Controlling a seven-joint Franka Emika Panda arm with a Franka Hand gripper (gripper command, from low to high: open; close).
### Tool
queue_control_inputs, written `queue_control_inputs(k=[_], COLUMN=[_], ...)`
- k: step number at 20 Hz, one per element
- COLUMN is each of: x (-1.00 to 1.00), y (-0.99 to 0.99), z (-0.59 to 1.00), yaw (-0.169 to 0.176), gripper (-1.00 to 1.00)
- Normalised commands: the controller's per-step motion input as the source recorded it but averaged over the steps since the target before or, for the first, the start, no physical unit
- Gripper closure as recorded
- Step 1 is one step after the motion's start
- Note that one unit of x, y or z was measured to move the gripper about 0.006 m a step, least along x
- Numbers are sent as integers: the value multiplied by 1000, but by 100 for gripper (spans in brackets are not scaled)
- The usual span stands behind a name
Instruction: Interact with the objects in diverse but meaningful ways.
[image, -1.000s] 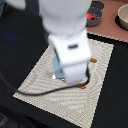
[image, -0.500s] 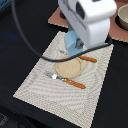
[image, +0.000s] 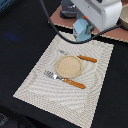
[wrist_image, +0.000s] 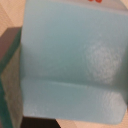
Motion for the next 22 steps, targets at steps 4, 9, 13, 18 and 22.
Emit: queue_control_inputs(k=[4,9,13,18,22], x=[-503,-363,-127,-142,-226], y=[397,95,-70,-23,0], z=[-538,-578,-484,-548,-356], yaw=[96,83,72,82,70], gripper=[100,100,100,100,100])
